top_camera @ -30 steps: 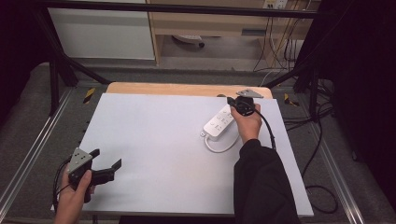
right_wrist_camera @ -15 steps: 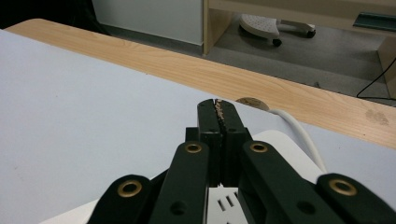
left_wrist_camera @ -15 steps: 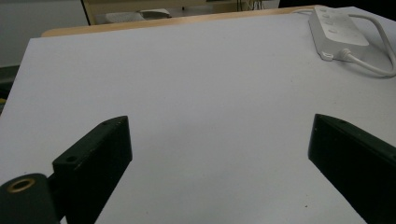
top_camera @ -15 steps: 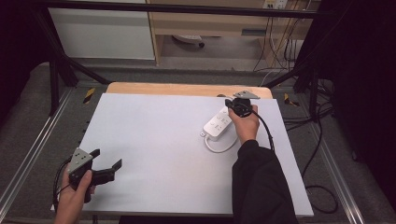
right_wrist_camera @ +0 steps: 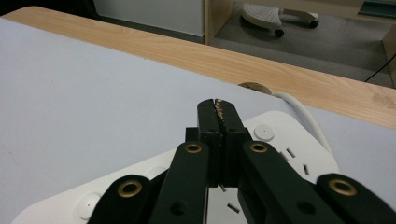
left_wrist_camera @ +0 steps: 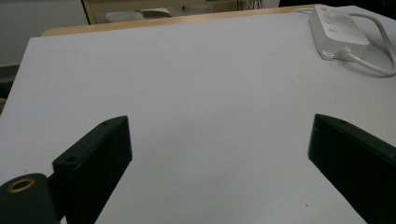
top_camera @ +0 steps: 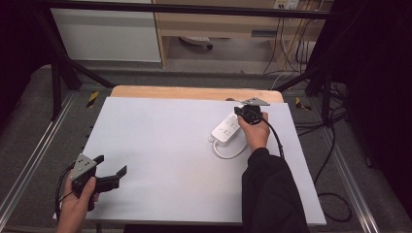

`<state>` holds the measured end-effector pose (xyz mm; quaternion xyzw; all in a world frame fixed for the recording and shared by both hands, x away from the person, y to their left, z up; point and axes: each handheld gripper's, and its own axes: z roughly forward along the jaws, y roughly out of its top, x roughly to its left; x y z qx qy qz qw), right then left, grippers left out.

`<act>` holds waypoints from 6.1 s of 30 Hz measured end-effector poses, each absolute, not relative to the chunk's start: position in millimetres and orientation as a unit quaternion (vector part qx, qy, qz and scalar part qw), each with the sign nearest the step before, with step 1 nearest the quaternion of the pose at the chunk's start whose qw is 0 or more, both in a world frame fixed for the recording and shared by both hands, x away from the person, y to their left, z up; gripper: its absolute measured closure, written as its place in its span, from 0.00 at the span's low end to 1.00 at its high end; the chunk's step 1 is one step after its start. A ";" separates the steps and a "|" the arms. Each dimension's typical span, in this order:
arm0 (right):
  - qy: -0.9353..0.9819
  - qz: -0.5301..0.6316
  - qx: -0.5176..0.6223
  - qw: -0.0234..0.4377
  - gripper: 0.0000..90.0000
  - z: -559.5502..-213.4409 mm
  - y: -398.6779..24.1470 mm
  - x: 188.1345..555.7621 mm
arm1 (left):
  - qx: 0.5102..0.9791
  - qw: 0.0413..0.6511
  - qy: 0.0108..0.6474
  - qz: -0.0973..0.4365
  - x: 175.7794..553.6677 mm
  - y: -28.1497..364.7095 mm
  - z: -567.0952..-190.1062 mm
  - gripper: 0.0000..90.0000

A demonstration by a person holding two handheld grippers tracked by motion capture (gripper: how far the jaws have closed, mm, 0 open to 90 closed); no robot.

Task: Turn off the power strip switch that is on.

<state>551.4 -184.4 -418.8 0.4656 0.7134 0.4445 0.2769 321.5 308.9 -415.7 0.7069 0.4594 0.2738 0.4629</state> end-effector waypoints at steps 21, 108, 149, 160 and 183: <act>0.723 0.439 0.456 0.275 1.00 -427.2 -181.5 547.7 | 0.710 0.460 0.457 0.273 321.6 308.3 -416.1 0.07; 0.741 0.425 0.455 0.251 1.00 -444.7 -162.4 538.0 | 0.713 0.461 0.454 0.272 320.8 307.3 -415.4 0.07; 0.744 0.413 0.465 0.245 1.00 -441.6 -157.3 541.0 | 0.710 0.463 0.456 0.272 320.5 308.2 -415.1 0.07; 0.745 0.410 0.468 0.240 1.00 -441.5 -157.2 542.2 | 0.709 0.463 0.456 0.273 320.4 309.0 -414.9 0.07; 0.740 0.413 0.472 0.243 1.00 -442.2 -157.2 540.9 | 0.710 0.462 0.456 0.274 320.7 309.4 -414.8 0.07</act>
